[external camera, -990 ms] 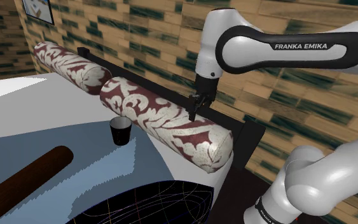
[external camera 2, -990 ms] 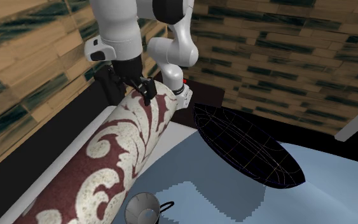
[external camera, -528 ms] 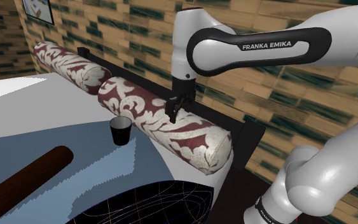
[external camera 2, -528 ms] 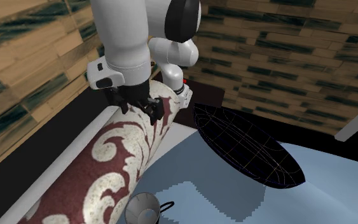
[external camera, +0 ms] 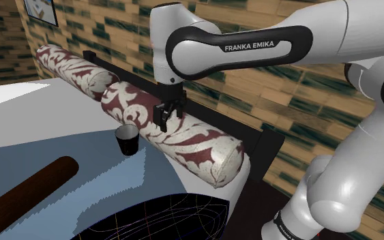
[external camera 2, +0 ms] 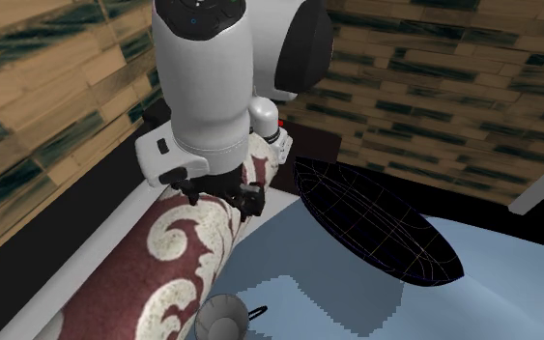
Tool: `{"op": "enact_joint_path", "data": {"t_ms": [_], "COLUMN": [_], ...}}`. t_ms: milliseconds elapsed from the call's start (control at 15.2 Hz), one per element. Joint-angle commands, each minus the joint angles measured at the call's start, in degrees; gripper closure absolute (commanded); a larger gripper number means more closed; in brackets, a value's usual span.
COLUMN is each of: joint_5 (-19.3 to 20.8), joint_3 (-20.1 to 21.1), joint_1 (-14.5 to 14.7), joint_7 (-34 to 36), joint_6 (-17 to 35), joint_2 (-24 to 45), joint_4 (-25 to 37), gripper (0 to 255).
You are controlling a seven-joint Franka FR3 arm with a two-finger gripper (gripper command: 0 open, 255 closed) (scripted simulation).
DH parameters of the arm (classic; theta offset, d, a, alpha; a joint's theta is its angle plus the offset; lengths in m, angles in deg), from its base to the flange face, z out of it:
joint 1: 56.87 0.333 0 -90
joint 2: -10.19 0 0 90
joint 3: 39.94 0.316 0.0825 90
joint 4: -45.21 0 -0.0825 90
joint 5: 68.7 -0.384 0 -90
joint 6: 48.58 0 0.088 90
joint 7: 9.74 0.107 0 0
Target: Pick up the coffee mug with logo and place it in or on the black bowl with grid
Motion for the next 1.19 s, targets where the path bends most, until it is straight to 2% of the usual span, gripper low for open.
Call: {"op": "enact_joint_path", "data": {"t_ms": [0,330,396,462,792,1122], "joint_5": [1.74,6.78,4.98,4.98,16.79,27.85], "joint_3": [1.14,2.9,3.18,3.18,4.56,3.16], "joint_1": [0.94,3.78,3.6,3.59,9.78,17.99], "joint_7": [1.29,2.76,3.0,3.0,8.84,11.43], "joint_6": [10.86,9.79,-3.52,-3.53,-5.76,-10.26], "joint_2": [8.92,19.78,11.4,11.4,23.25,36.43], "joint_4": [3.85,15.39,11.1,11.1,22.42,36.93], "gripper": [0,0,0,0,0,0]}}
